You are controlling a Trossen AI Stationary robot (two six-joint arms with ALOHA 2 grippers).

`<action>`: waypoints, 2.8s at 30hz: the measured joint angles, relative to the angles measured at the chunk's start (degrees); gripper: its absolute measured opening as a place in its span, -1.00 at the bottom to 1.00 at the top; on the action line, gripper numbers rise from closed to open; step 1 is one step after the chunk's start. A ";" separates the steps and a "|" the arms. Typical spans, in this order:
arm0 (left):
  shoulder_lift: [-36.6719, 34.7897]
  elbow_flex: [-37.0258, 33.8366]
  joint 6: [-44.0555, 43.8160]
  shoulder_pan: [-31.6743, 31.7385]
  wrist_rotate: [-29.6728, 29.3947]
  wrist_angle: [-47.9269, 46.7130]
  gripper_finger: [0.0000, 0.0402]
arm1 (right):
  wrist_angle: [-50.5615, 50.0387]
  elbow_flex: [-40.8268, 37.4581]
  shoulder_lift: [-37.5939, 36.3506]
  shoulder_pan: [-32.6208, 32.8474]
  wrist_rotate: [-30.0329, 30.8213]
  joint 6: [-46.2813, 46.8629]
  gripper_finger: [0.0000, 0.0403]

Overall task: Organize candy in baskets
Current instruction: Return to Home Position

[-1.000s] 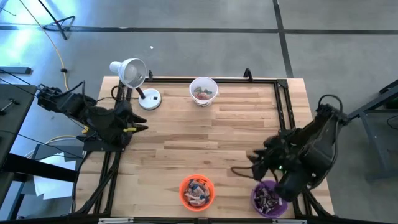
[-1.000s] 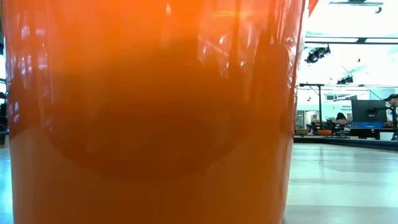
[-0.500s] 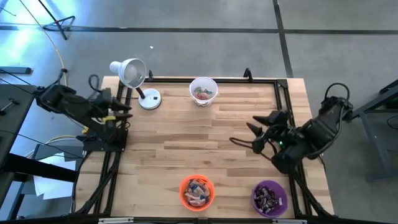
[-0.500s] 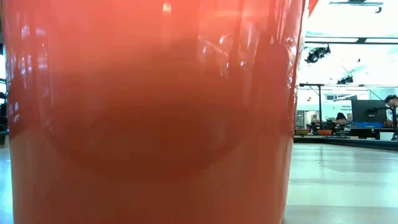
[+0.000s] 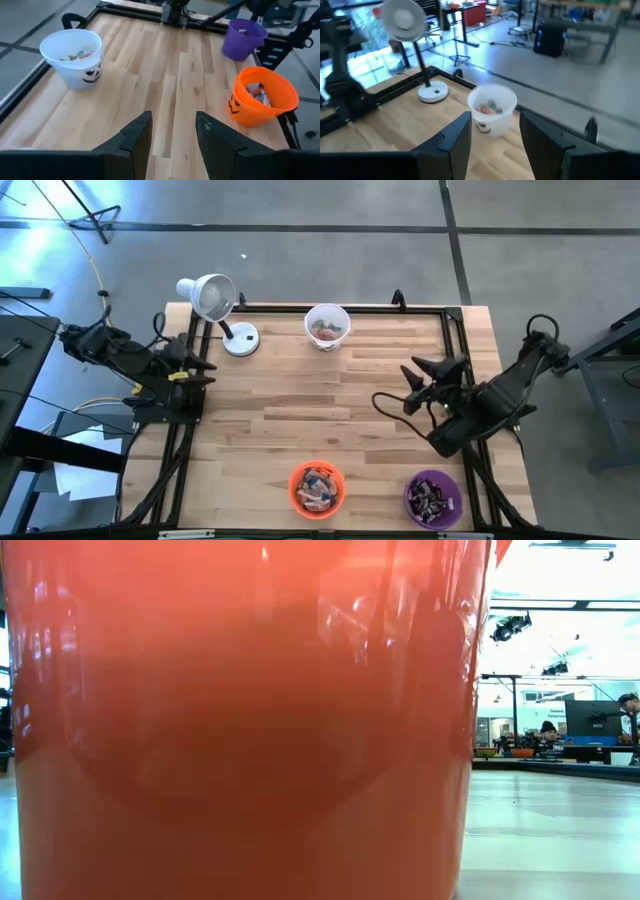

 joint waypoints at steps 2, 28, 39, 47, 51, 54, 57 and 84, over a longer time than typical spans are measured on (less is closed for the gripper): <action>-0.59 -1.83 -0.51 0.00 0.18 1.85 -0.31 | 2.00 -6.96 -1.87 0.17 -0.07 7.13 -0.20; -5.84 -33.41 -5.16 0.00 4.40 47.21 -0.31 | 33.33 -44.62 -19.05 10.69 13.53 15.98 -0.20; -5.88 -41.65 -10.77 0.00 4.38 50.70 -0.31 | 32.79 -45.74 -19.13 10.69 12.58 15.33 -0.20; -5.88 -46.40 -12.26 0.02 5.69 56.43 -0.31 | 32.11 -45.74 -18.87 10.69 12.44 15.52 -0.20; -5.88 -48.77 -11.23 0.02 5.72 61.27 -0.31 | 32.13 -45.74 -18.61 10.69 12.46 15.57 -0.20; -5.88 -51.07 -10.64 0.02 5.72 65.23 -0.31 | 32.14 -45.74 -18.46 10.67 13.75 15.57 -0.20; -5.90 -52.12 -11.06 0.02 5.70 65.54 -0.31 | 31.91 -45.74 -17.89 10.67 15.13 15.58 -0.20; -5.88 -53.10 -14.16 0.02 2.34 67.85 -0.31 | 36.19 -62.68 -10.39 10.56 16.93 44.14 -0.20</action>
